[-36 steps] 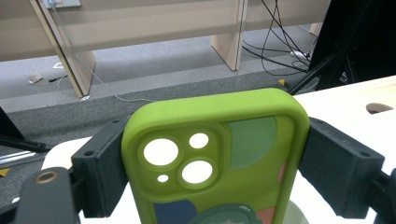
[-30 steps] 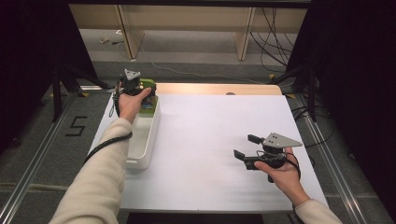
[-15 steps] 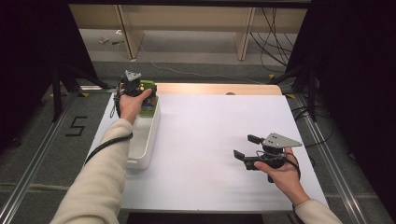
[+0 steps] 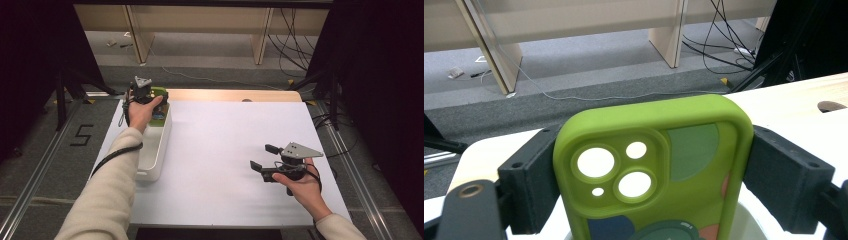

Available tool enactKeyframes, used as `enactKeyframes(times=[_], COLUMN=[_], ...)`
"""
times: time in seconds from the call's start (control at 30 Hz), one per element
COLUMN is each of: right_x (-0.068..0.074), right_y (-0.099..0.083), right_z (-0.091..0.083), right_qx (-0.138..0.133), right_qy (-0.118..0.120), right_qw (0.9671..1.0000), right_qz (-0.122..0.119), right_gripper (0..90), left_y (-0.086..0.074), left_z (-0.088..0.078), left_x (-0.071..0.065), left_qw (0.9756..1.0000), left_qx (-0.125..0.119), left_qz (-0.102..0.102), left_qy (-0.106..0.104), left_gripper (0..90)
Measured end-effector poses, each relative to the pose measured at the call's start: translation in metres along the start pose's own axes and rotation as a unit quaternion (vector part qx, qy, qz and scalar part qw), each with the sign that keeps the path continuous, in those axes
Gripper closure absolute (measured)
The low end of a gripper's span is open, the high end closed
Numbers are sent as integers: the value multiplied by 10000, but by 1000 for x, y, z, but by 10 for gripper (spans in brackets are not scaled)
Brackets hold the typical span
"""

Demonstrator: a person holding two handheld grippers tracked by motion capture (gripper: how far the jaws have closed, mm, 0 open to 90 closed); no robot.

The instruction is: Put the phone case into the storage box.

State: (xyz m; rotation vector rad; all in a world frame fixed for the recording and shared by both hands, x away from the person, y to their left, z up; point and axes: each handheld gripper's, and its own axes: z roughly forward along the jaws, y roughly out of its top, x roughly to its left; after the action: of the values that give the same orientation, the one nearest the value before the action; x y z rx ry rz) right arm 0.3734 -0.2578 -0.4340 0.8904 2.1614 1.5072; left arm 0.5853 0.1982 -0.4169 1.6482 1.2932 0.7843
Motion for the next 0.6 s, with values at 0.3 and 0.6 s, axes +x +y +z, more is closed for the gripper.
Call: enactKeyframes(times=[0.3, 0.6], right_x=[0, 0], right_y=[0, 0], right_z=[0, 0], right_qx=[1, 10], right_qy=[5, 8], right_qw=[10000, 10000], right_qz=[2, -4], right_gripper=[160, 160], left_y=[-1, -2], left_z=[1, 2], left_x=[0, 0], left_qw=[10000, 10000], left_qx=[21, 36], left_qz=[-6, -2], left_qy=[-6, -13], left_gripper=[153, 153])
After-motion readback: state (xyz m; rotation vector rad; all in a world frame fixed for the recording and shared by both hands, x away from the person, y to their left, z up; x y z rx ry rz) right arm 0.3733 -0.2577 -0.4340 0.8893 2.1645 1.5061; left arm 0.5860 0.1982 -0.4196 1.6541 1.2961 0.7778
